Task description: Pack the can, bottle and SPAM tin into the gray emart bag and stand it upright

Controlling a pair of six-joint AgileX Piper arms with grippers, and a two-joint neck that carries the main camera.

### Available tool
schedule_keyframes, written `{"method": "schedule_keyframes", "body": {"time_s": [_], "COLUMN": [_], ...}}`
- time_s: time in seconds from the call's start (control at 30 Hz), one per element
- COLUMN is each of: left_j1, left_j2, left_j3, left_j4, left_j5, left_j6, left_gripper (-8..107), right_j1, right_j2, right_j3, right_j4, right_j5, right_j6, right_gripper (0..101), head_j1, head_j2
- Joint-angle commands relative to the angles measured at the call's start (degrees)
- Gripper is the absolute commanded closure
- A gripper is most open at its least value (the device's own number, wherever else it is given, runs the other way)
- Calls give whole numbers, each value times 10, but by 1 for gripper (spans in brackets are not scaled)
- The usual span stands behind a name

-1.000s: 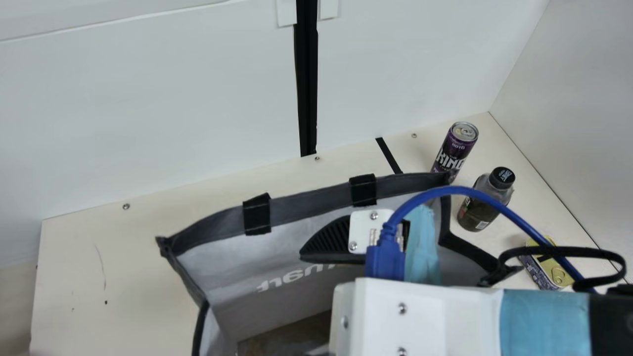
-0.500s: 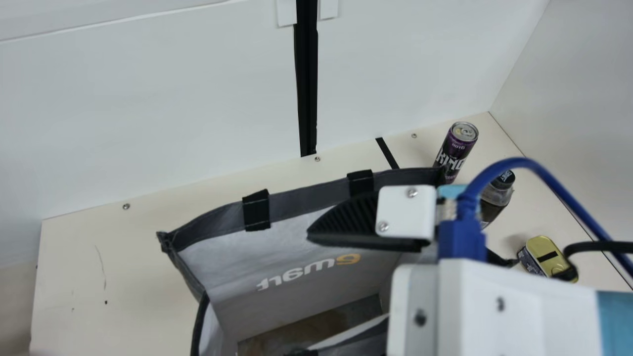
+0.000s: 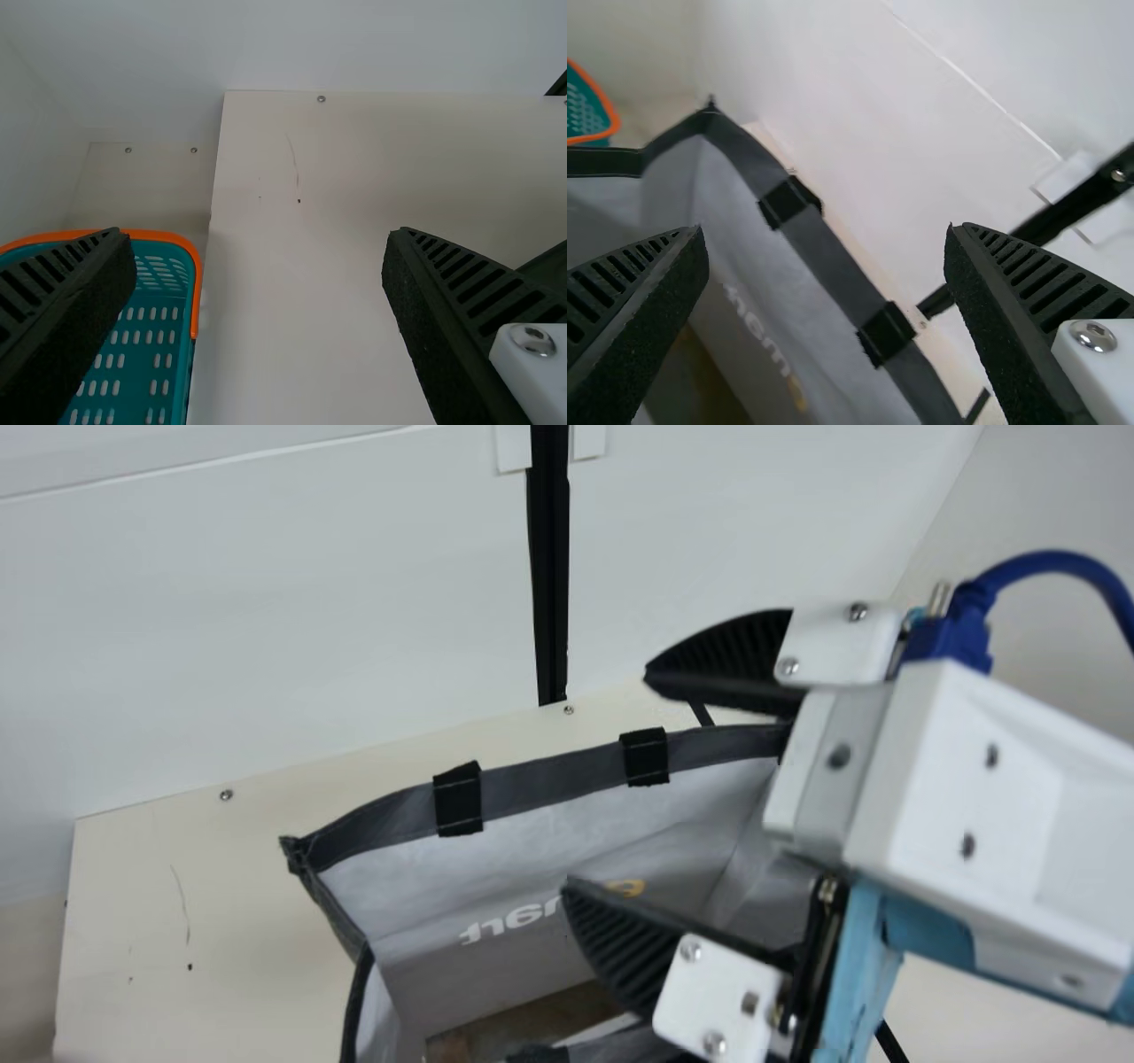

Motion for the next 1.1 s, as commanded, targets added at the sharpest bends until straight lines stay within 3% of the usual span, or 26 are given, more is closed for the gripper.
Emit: {"method": "schedule_keyframes", "body": {"time_s": [0.0, 0.67, 1.07], "left_j1": [0, 0, 0], "left_j2": [0, 0, 0], "left_j3": [0, 0, 0], "left_j4": [0, 0, 0], "left_j5": [0, 0, 0], "left_j6": [0, 0, 0], "left_gripper": [9, 9, 9], "right_j1": [-50, -367, -485], "right_j2": [6, 101, 144], "right_j3": [-8, -68, -67], "right_j4": [12, 179, 202], "right_j5": [-1, -1, -1], "right_j6": [-9, -105, -103], "right_gripper": [6, 6, 6], "head_j1": [-12, -12, -12], "head_j2": [0, 0, 0]}}
